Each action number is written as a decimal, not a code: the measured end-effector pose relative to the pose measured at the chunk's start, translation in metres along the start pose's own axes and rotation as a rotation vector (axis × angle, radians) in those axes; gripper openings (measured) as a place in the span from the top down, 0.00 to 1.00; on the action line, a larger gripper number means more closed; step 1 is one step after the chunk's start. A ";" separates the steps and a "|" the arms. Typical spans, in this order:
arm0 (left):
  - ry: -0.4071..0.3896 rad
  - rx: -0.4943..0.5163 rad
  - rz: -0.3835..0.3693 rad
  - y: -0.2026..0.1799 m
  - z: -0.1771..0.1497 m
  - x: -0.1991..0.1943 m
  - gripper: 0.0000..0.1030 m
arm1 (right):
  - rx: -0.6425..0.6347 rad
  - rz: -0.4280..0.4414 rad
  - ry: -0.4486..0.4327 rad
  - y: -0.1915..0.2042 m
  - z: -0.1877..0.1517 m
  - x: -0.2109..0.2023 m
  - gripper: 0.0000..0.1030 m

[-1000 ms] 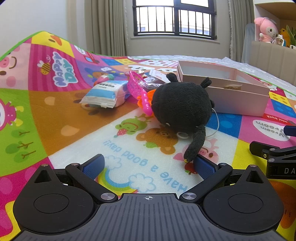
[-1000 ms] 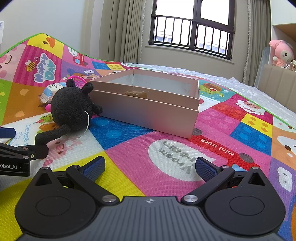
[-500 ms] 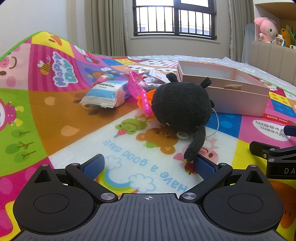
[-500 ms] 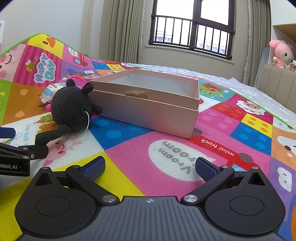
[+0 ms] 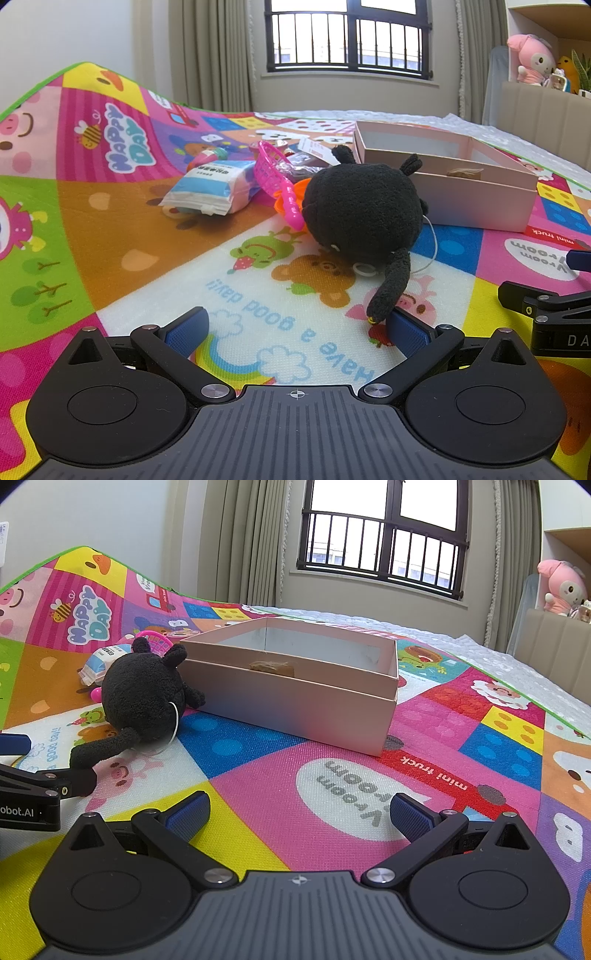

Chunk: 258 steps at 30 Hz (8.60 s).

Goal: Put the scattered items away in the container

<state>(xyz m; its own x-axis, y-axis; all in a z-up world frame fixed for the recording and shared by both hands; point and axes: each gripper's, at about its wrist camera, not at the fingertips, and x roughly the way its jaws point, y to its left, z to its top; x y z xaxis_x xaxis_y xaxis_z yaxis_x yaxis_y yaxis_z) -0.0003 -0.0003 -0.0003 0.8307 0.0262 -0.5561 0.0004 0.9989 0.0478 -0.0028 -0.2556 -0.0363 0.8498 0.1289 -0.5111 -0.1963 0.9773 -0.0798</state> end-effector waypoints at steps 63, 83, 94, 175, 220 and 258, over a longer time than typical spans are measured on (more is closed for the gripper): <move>-0.175 -0.128 0.007 0.085 0.074 -0.010 0.00 | -0.222 0.080 -0.071 0.040 0.033 -0.029 0.03; -0.150 -0.133 -0.121 0.093 0.065 0.006 0.00 | -0.087 0.340 0.080 0.031 0.069 -0.018 0.33; -0.161 0.067 -0.136 0.021 0.033 -0.015 0.00 | 0.311 0.262 0.037 -0.056 0.004 -0.046 0.06; -0.024 0.264 -0.401 0.001 0.033 -0.047 0.37 | 0.101 0.230 0.088 -0.009 0.035 -0.071 0.36; 0.018 -0.039 -0.104 0.082 0.039 0.043 0.00 | 0.340 0.282 0.156 0.001 0.032 0.025 0.00; -0.041 -0.207 -0.189 0.103 0.026 0.046 0.00 | -0.281 0.215 0.160 0.110 0.100 0.048 0.98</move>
<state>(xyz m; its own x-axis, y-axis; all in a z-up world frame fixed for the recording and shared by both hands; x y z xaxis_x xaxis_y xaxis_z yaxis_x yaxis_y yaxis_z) 0.0523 0.1032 0.0011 0.8486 -0.1587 -0.5047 0.0473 0.9729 -0.2264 0.0655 -0.1255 0.0155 0.6921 0.2758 -0.6670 -0.5067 0.8438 -0.1768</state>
